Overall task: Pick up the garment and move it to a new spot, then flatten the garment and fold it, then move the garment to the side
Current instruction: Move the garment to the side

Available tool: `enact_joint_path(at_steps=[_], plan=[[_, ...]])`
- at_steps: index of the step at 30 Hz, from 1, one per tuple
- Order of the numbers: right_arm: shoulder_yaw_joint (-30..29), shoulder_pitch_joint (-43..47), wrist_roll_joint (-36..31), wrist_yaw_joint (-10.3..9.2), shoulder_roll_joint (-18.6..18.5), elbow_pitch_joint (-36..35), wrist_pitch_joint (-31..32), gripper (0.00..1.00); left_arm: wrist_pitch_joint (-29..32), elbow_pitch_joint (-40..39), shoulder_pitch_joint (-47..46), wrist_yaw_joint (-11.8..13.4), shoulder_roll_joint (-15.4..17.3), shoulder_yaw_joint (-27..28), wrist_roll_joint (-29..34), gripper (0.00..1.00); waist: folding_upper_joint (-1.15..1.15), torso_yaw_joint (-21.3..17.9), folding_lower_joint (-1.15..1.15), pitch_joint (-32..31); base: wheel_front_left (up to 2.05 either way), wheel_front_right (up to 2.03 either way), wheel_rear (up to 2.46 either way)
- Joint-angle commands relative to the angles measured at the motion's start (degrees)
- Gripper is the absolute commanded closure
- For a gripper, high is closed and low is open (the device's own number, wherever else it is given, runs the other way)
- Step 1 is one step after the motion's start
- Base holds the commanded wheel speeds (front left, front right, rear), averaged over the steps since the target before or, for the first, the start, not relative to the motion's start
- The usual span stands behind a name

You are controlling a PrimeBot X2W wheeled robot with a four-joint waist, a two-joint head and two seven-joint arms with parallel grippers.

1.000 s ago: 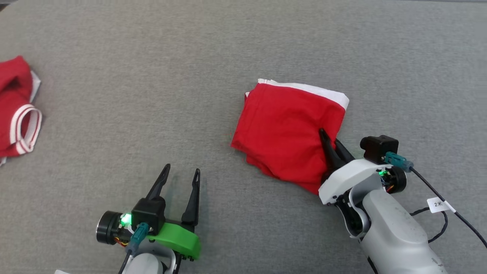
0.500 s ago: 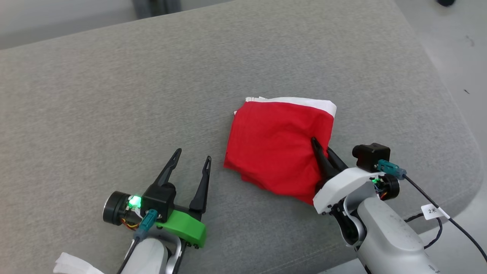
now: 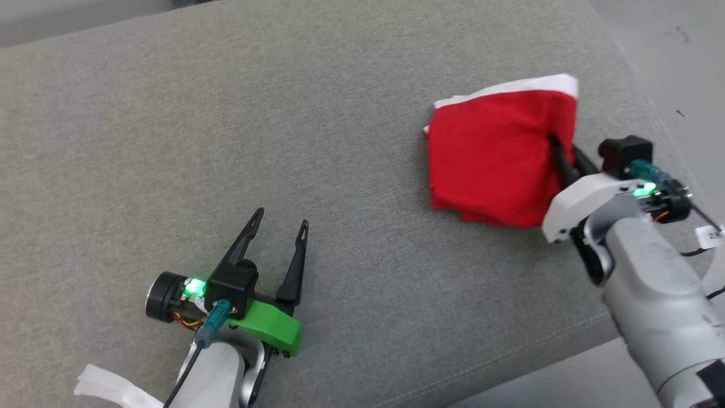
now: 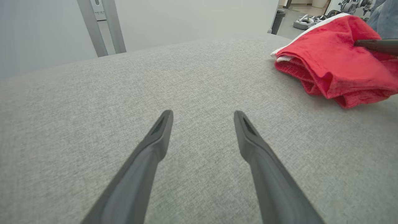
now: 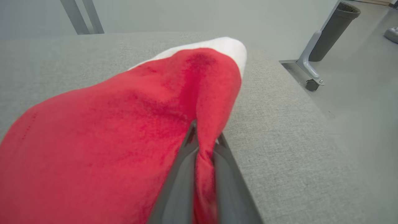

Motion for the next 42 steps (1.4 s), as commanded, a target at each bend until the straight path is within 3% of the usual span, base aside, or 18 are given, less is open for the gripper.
enact_joint_path(at_steps=[1, 10, 17, 18, 20, 21, 22, 23, 28, 32, 36, 42], plan=[[-1.1, -1.9, -1.2, -0.09, -1.4, 1.2, 0.0, 1.00, 0.0, -0.3, -1.2, -0.1, 0.5, 0.4, 0.5, 0.00, 0.00, 5.6, 0.00, 3.7, 0.00, 0.00, 0.00], [-10.7, -8.0, -8.3, -0.09, -10.6, 9.3, 0.0, 1.00, 0.0, -1.3, -2.2, -0.3, 0.5, 0.9, 1.1, 0.00, 0.00, 11.8, 0.00, 7.5, 0.00, 0.00, 0.00], [-19.9, -8.7, -15.3, -0.09, -14.2, 11.0, 0.0, 1.00, 0.0, -1.9, -2.3, -0.1, 0.4, 1.0, 1.1, 0.00, 0.00, 14.6, 0.00, 9.1, 0.00, 0.00, 0.00], [-21.3, -8.9, -16.3, -0.09, -14.2, 10.8, 0.0, 0.71, 0.1, -1.8, -2.2, 0.0, 0.4, 1.1, 1.2, 0.00, 0.00, 14.8, 0.00, 9.2, 0.00, 0.00, 0.00], [-23.7, -9.4, -18.6, -0.09, -14.3, 10.3, 0.0, 0.84, 0.1, -1.5, -2.0, 0.1, 0.4, 1.4, 1.3, 0.00, 0.00, 15.0, 0.00, 9.6, 0.00, 0.00, 0.00], [-24.9, -9.5, -19.7, -0.09, -14.5, 9.9, 0.0, 0.78, 0.1, -1.4, -2.0, 0.1, 0.5, 1.5, 1.4, 0.00, 0.00, 15.1, 0.00, 9.8, 0.00, 0.00, 0.00], [-26.7, -9.6, -21.2, -0.09, -14.6, 9.3, 0.0, 0.62, 0.1, -1.2, -2.0, 0.0, 0.6, 1.6, 1.6, 0.00, 0.00, 15.2, 0.00, 9.9, 0.00, 0.00, 0.00], [-28.4, -9.7, -22.5, -0.10, -14.7, 8.8, 0.0, 0.00, 0.1, -1.1, -2.0, 0.0, 0.6, 1.6, 1.7, 0.00, 0.00, 15.3, 0.00, 9.9, 0.00, 0.00, 0.00], [-38.6, -9.1, -31.6, -0.09, -13.9, 3.3, 0.0, 0.00, 0.1, -0.8, -1.5, -0.1, 0.6, 1.7, 1.4, 0.00, 0.00, 16.0, 0.00, 9.1, 0.00, 0.00, 0.00], [-43.4, -9.3, -35.8, -0.09, -7.8, -4.6, 0.0, 0.00, 0.1, -1.5, -0.7, 0.4, 0.5, 2.0, 0.7, 0.00, 0.00, 16.2, 0.00, 7.7, 0.00, 0.00, 0.00], [-38.8, -7.8, -31.6, -0.10, -0.9, -12.5, 0.0, 0.00, 0.1, -2.6, -0.3, 1.4, 0.4, 2.9, -0.1, 0.00, 0.00, 16.1, 0.00, 5.5, 0.00, 0.00, 0.00], [-28.2, -0.3, -21.6, -0.09, 4.5, -19.9, 0.0, 0.00, 0.1, -3.2, 1.2, 3.4, 0.3, 5.2, -1.6, 0.00, 0.00, 16.9, 0.00, 1.2, 0.00, 0.00, 0.00]])
